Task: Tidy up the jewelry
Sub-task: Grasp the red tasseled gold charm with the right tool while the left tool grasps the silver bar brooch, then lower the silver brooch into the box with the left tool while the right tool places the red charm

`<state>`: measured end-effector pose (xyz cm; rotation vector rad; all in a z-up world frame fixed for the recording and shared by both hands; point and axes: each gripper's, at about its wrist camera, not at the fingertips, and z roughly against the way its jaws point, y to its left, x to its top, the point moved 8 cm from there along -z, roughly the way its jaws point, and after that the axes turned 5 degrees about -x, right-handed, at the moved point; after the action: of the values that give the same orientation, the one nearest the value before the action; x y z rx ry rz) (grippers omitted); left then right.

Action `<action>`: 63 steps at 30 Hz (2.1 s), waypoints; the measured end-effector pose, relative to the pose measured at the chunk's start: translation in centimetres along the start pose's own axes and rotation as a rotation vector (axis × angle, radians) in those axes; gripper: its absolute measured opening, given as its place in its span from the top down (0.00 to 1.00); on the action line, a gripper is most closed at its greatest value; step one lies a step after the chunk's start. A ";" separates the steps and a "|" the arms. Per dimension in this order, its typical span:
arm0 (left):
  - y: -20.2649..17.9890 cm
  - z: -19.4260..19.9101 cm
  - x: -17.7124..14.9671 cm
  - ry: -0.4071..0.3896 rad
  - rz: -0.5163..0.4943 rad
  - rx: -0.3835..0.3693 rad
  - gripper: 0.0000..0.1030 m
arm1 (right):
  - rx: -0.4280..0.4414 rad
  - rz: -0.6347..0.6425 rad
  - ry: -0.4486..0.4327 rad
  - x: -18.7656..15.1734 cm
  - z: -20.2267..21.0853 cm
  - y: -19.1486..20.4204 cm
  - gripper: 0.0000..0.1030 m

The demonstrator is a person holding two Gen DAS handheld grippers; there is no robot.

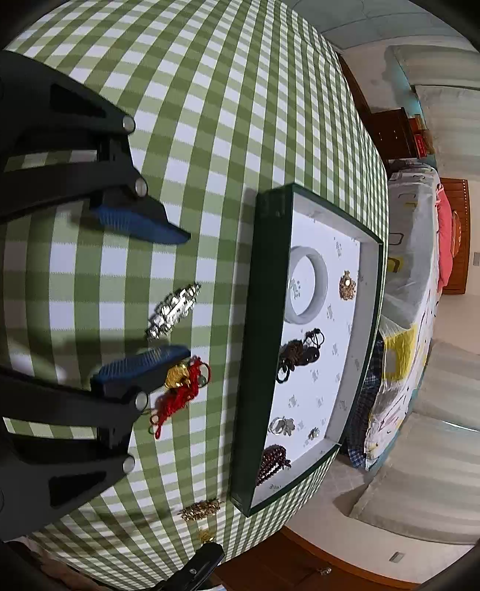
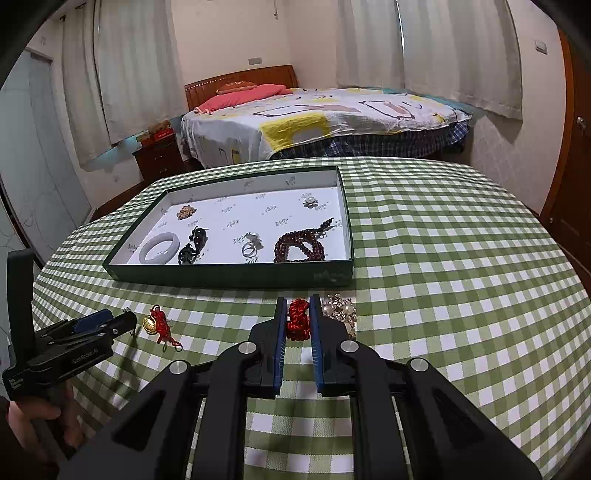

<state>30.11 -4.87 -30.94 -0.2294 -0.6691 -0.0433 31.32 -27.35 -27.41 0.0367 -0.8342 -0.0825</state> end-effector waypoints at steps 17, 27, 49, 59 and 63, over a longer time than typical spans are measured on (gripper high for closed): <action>-0.5 -0.1 0.0 0.006 -0.023 -0.043 0.81 | 0.002 0.001 0.002 0.0 -0.1 0.2 0.87; -0.4 -0.1 -0.1 0.006 -0.012 -0.089 0.86 | 0.002 -0.001 0.004 -0.2 -0.2 0.1 0.87; -0.1 0.9 0.2 -0.027 -0.020 -0.086 0.86 | 0.001 0.010 0.004 -0.5 -0.4 0.5 0.87; 0.1 1.3 0.4 -0.041 -0.017 -0.088 0.86 | -0.001 0.012 -0.005 -0.4 -0.2 0.6 0.87; 0.0 2.3 1.1 -0.062 -0.016 -0.096 0.86 | -0.001 0.017 -0.020 0.1 0.2 0.7 0.87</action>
<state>29.60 -4.35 -28.49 -0.3186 -0.7311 -0.0841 31.29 -26.63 -27.13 0.0282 -0.8544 -0.0672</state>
